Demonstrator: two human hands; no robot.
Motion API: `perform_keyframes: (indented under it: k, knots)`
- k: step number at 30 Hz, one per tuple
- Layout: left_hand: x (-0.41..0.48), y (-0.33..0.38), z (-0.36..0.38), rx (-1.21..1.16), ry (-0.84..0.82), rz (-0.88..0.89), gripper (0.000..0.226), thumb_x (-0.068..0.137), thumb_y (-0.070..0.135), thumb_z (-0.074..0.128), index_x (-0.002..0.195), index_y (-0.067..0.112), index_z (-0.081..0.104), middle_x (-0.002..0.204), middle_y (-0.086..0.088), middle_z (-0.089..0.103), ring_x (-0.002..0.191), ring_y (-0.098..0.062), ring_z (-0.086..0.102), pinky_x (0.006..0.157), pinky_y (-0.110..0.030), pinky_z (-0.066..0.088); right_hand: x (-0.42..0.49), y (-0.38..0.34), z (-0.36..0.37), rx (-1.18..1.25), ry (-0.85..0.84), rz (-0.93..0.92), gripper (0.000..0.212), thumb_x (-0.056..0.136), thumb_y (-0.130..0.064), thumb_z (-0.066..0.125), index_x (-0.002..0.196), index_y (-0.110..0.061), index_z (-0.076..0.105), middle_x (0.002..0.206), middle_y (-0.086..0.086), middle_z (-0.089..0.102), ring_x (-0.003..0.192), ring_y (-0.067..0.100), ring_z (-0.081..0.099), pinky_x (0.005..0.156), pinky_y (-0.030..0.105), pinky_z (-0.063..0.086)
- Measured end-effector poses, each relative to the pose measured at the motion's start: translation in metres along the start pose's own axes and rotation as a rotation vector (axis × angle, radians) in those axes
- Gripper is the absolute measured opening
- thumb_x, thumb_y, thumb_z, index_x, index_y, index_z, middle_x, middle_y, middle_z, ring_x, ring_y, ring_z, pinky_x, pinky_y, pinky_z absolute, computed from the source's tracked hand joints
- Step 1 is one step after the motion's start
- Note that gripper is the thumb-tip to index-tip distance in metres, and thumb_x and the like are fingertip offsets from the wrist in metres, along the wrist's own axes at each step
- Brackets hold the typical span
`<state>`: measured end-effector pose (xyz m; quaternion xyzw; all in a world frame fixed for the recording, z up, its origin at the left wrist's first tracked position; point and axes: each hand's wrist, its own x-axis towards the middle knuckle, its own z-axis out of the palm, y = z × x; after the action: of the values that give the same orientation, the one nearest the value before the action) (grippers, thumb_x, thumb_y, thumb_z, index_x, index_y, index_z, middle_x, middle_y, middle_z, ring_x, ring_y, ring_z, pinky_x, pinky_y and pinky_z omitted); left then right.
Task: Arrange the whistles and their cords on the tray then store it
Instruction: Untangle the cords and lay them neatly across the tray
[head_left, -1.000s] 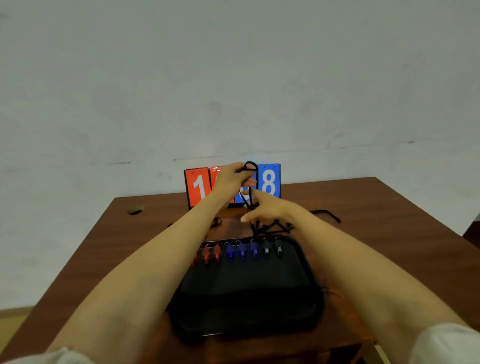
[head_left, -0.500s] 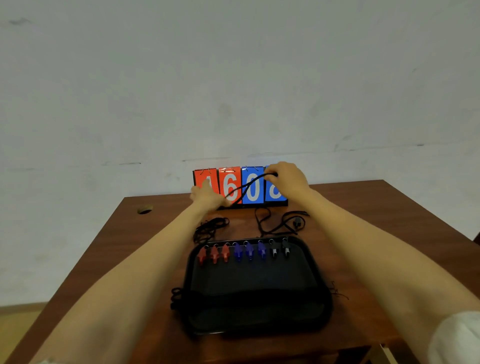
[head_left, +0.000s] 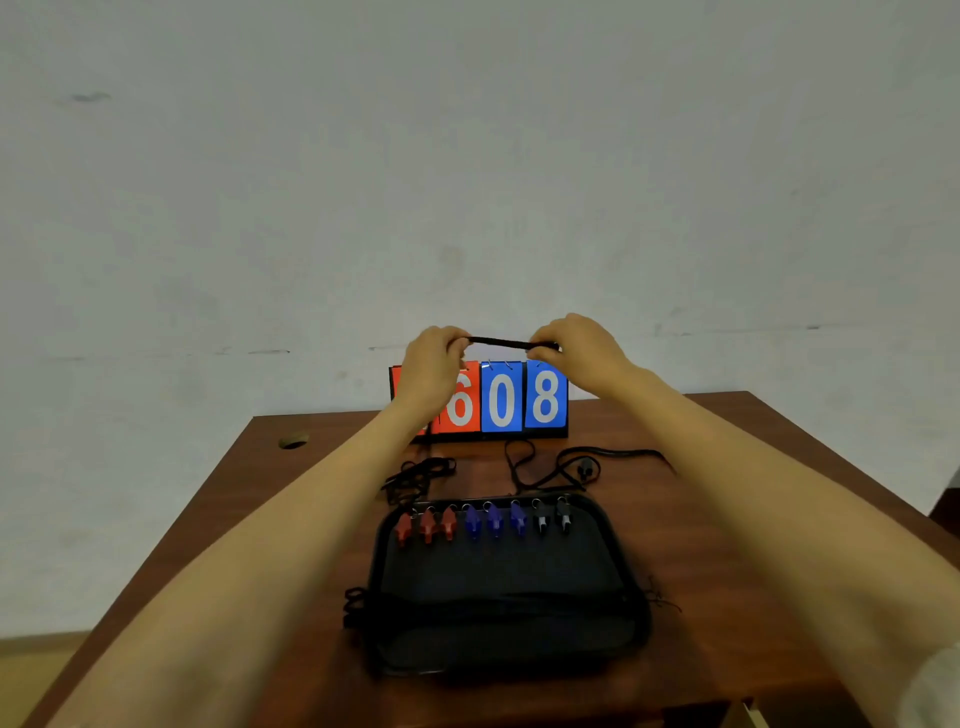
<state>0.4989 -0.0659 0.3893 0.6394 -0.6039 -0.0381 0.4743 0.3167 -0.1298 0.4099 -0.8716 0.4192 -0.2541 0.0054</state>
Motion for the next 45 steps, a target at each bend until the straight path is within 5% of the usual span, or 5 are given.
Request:
perform_keyframes:
  k: [7,22,34,40,45]
  knots:
    - [-0.010,-0.012,-0.020,0.152,-0.039,-0.014,0.033,0.100,0.019,0.040,0.119,0.002,0.060,0.119,-0.016,0.061,0.109,-0.025,0.058,0.083,-0.023,0.040,-0.022,-0.006,-0.018,0.163,-0.086,0.058,0.026,0.092,-0.025,0.059,0.110,-0.007,0.065,0.106,0.008,0.068,0.089,0.015,0.056,0.075,0.028,0.046]
    - [-0.044,-0.041,-0.068,0.333,-0.091,0.000,0.030,0.099,0.020,0.044,0.109,0.002,0.066,0.105,-0.015,0.064,0.097,-0.029,0.061,0.079,-0.034,0.045,-0.039,-0.013,-0.032,0.077,0.033,0.161,0.017,0.096,-0.012,0.050,0.107,-0.005,0.061,0.105,0.014,0.068,0.086,0.026,0.067,0.079,0.036,0.053]
    - [-0.122,-0.118,-0.053,0.437,-0.384,-0.163,0.031,0.097,0.008,0.044,0.123,0.006,0.062,0.121,-0.015,0.064,0.111,-0.032,0.059,0.091,-0.036,0.045,-0.130,0.039,0.031,-0.041,-0.246,0.312,0.025,0.097,-0.011,0.050,0.116,-0.004,0.065,0.115,0.017,0.067,0.101,0.032,0.064,0.090,0.039,0.051]
    - [-0.163,-0.140,-0.031,0.406,-0.376,-0.326,0.014,0.094,0.021,0.056,0.083,0.013,0.061,0.091,-0.011,0.070,0.082,-0.027,0.062,0.069,-0.033,0.045,-0.177,0.055,0.065,-0.058,-0.374,0.396,0.012,0.091,-0.010,0.055,0.097,-0.005,0.064,0.097,0.016,0.069,0.086,0.032,0.064,0.074,0.039,0.051]
    - [-0.186,-0.155,-0.008,0.417,-0.509,-0.351,0.030,0.093,-0.002,0.041,0.111,0.006,0.064,0.110,-0.016,0.067,0.094,-0.029,0.064,0.077,-0.039,0.054,-0.201,0.062,0.087,-0.069,-0.466,0.414,0.021,0.094,-0.007,0.047,0.102,-0.008,0.066,0.104,0.016,0.068,0.089,0.034,0.063,0.073,0.040,0.049]
